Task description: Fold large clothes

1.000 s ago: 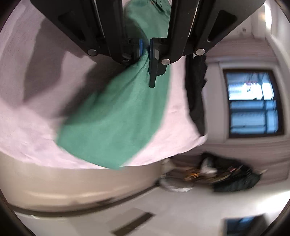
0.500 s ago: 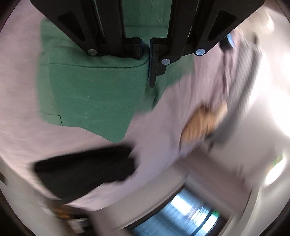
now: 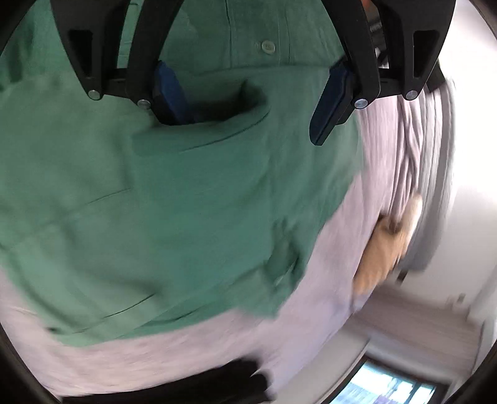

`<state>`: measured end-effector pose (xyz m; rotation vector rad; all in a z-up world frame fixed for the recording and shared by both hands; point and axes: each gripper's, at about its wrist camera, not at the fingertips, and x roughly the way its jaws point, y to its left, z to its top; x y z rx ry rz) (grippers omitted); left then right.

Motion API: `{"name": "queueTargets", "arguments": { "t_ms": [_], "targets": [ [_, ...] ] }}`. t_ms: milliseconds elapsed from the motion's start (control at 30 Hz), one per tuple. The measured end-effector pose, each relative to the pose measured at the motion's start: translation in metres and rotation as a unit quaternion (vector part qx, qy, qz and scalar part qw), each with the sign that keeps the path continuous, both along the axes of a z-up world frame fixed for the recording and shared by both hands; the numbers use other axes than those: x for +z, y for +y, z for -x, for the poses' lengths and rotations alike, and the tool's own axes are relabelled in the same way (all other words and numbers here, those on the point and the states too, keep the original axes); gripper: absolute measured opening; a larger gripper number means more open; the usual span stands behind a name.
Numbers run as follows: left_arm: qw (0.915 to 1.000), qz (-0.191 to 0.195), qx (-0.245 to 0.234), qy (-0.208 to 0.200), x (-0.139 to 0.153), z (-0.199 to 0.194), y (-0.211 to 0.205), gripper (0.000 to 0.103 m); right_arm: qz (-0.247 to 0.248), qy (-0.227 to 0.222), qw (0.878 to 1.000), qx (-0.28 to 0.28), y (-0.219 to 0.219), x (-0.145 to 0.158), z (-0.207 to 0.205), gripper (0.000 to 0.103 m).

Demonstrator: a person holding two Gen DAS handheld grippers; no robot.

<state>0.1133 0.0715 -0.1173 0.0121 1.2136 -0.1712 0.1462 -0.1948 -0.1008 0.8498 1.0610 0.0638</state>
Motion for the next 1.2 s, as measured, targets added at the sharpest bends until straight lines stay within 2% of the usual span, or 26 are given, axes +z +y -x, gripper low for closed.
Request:
{"name": "queueTargets", "arguments": {
  "t_ms": [33, 67, 133, 233, 267, 300, 367, 433, 467, 533, 567, 633, 667, 767, 833, 900, 967, 1033, 1067, 1100, 1133, 1167, 1200],
  "targets": [
    [1.0, 0.001, 0.003, -0.002, 0.002, 0.0, 0.004, 0.103, 0.01, 0.006, 1.0, -0.008, -0.001, 0.002, -0.005, 0.018],
    [1.0, 0.002, 0.005, -0.004, 0.003, 0.001, 0.008, 0.103, 0.019, 0.005, 1.0, -0.009, -0.003, 0.004, -0.01, 0.012],
    [0.9999, 0.002, 0.011, -0.011, 0.008, 0.001, 0.019, 0.103, 0.068, -0.027, 0.997, 0.021, 0.014, 0.022, -0.023, 0.012],
    [0.9995, 0.004, 0.021, -0.021, 0.013, -0.002, 0.036, 0.103, 0.164, -0.069, 0.976, 0.125, 0.075, 0.049, -0.036, 0.011],
    [0.9994, 0.005, 0.026, -0.023, 0.014, -0.003, 0.042, 0.103, 0.194, -0.074, 0.964, 0.166, 0.102, 0.051, -0.039, 0.012],
    [0.9993, 0.005, 0.03, -0.022, 0.013, -0.004, 0.047, 0.103, 0.227, -0.07, 0.947, 0.216, 0.133, 0.048, -0.04, 0.012],
    [0.999, 0.004, 0.042, -0.016, 0.01, -0.007, 0.057, 0.103, 0.281, -0.049, 0.916, 0.281, 0.174, 0.032, -0.038, 0.023],
    [0.9984, 0.012, 0.055, -0.007, 0.007, -0.01, 0.064, 0.103, 0.301, -0.024, 0.891, 0.339, 0.21, 0.011, -0.03, 0.06],
    [0.9982, 0.017, 0.057, -0.003, 0.006, -0.01, 0.065, 0.103, 0.293, -0.021, 0.888, 0.354, 0.219, 0.004, -0.022, 0.061],
    [0.9982, 0.032, 0.051, 0.003, 0.005, -0.011, 0.061, 0.103, 0.271, -0.015, 0.894, 0.355, 0.218, 0.001, -0.008, 0.061],
    [0.9982, 0.042, 0.043, 0.005, 0.005, -0.012, 0.056, 0.103, 0.261, -0.011, 0.9, 0.348, 0.212, 0.001, -0.003, 0.061],
    [0.9972, 0.07, 0.023, 0.016, 0.004, -0.015, 0.044, 0.103, 0.22, 0.011, 0.924, 0.313, 0.18, -0.003, 0.011, 0.061],
    [0.9961, 0.084, 0.013, 0.023, 0.003, -0.018, 0.036, 0.103, 0.191, 0.027, 0.94, 0.281, 0.155, -0.004, 0.017, 0.061],
    [0.9915, 0.119, -0.024, 0.047, -0.006, -0.027, 0.003, 0.103, 0.118, 0.063, 0.976, 0.171, 0.078, -0.012, 0.04, 0.061],
    [0.9863, 0.141, -0.047, 0.072, -0.017, -0.035, -0.022, 0.103, 0.069, 0.072, 0.991, 0.087, 0.031, -0.016, 0.053, 0.061],
    [0.981, 0.159, -0.058, 0.095, -0.026, -0.041, -0.044, 0.103, 0.017, 0.076, 0.997, -0.012, -0.019, -0.025, 0.073, 0.063],
    [0.9824, 0.151, -0.06, 0.092, -0.031, -0.046, -0.063, 0.103, -0.033, 0.074, 0.993, -0.089, -0.053, -0.037, 0.093, 0.064],
    [0.9832, 0.153, -0.058, 0.08, -0.031, -0.052, -0.076, 0.1, -0.066, 0.068, 0.986, -0.138, -0.068, -0.047, 0.103, 0.064],
    [0.983, 0.159, -0.054, 0.074, -0.029, -0.056, -0.08, 0.073, -0.081, 0.064, 0.982, -0.158, -0.08, -0.05, 0.109, 0.064],
    [0.9844, 0.151, -0.052, 0.073, -0.027, -0.058, -0.083, 0.056, -0.098, 0.058, 0.977, -0.179, -0.085, -0.055, 0.111, 0.064],
    [0.986, 0.141, -0.052, 0.073, -0.026, -0.063, -0.085, 0.027, -0.114, 0.052, 0.972, -0.199, -0.09, -0.058, 0.111, 0.064],
    [0.9857, 0.143, -0.049, 0.074, -0.024, -0.066, -0.082, 0.025, -0.126, 0.048, 0.967, -0.215, -0.096, -0.061, 0.112, 0.063],
    [0.9836, 0.158, -0.045, 0.076, -0.019, -0.067, -0.077, 0.022, -0.136, 0.043, 0.963, -0.227, -0.098, -0.061, 0.111, 0.054]
  ]
}}
